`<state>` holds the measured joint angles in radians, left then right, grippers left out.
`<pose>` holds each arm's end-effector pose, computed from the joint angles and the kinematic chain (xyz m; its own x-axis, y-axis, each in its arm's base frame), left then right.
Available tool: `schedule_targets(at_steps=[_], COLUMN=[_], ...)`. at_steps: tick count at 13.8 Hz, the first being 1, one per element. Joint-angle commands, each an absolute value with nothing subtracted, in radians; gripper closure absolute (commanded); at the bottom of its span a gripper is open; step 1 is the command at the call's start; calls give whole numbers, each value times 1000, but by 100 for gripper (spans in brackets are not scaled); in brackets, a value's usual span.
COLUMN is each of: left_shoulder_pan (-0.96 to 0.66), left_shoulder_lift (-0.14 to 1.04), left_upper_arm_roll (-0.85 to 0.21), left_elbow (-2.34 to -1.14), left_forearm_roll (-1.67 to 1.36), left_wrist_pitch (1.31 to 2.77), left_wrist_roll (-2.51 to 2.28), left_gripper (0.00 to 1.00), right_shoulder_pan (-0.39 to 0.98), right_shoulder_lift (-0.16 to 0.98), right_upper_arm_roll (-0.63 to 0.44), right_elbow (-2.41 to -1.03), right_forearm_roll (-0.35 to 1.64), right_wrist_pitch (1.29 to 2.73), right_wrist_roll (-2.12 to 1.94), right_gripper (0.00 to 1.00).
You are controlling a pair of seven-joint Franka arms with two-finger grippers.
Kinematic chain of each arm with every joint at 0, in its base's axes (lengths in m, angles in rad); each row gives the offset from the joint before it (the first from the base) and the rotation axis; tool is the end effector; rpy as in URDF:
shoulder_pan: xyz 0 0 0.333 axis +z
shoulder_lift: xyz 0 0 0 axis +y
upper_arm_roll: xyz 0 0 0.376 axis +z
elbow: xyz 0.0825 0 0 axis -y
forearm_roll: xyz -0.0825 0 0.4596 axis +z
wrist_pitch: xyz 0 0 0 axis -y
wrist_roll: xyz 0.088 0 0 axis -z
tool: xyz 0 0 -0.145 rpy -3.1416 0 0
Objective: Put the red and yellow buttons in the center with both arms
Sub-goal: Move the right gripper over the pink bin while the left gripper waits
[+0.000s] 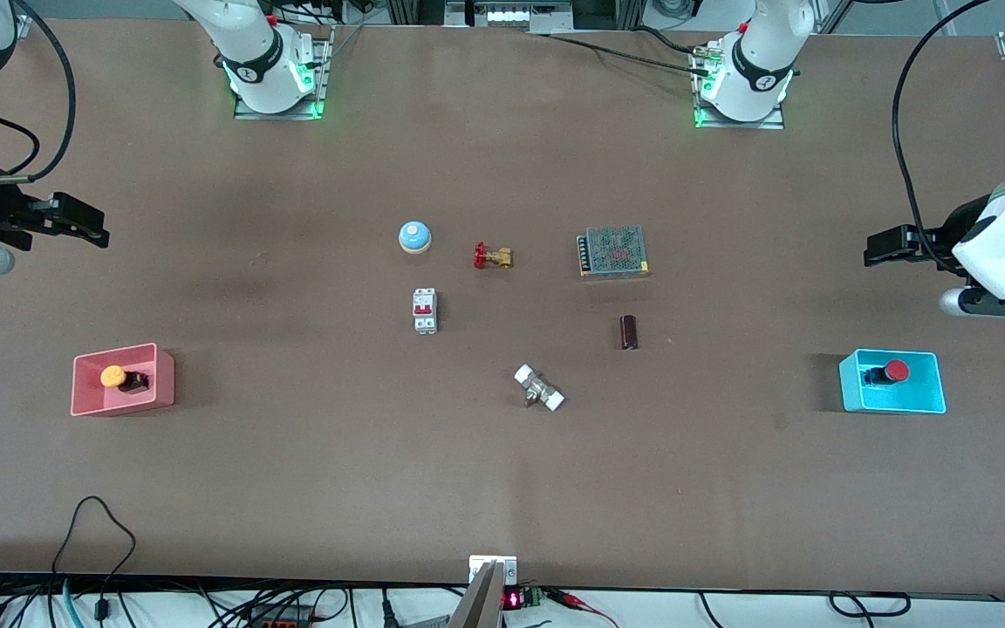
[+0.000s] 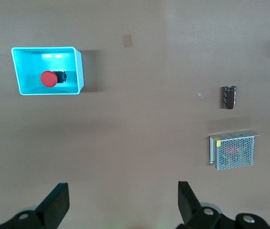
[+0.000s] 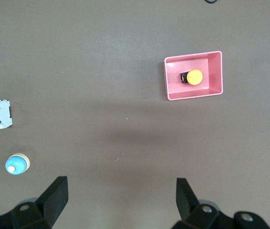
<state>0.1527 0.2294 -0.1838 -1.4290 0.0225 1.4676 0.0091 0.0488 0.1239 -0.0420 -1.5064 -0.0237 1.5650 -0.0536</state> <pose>0.6890 -0.0051 0.5656 0.9818 -0.0404 -0.1857 -0.0372 -0.9991 0.0208 0.6703 0.0027 0.6006 0.9960 0.0602 -0.0666 0.0620 -0.9978 0.0253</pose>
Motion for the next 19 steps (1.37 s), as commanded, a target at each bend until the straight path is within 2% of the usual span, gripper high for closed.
schedule_targets(at_steps=[1,10,19], left_shoulder_pan=[164,175,179], left_shoulder_lift=[224,225,225], left_upper_arm_roll=[-184,-186,-186], left_elbow=[-1428,-1431,-1431], left_forearm_roll=[23,20,17], left_wrist_pitch=[1453,1451,1442], left_wrist_roll=[17,18,18], left_gripper=[0,0,0], right_shoulder_pan=[37,9,-109], right_shoulder_lift=[126,167,305], right_upper_arm_roll=[-34,-32,-34], right_elbow=[-1491,-1572,-1660], right_forearm_roll=[-21,-25,-69], right_wrist_pitch=[1551,1577,1885], right_wrist_roll=[-61,-60,-227], right_gripper=[0,0,0])
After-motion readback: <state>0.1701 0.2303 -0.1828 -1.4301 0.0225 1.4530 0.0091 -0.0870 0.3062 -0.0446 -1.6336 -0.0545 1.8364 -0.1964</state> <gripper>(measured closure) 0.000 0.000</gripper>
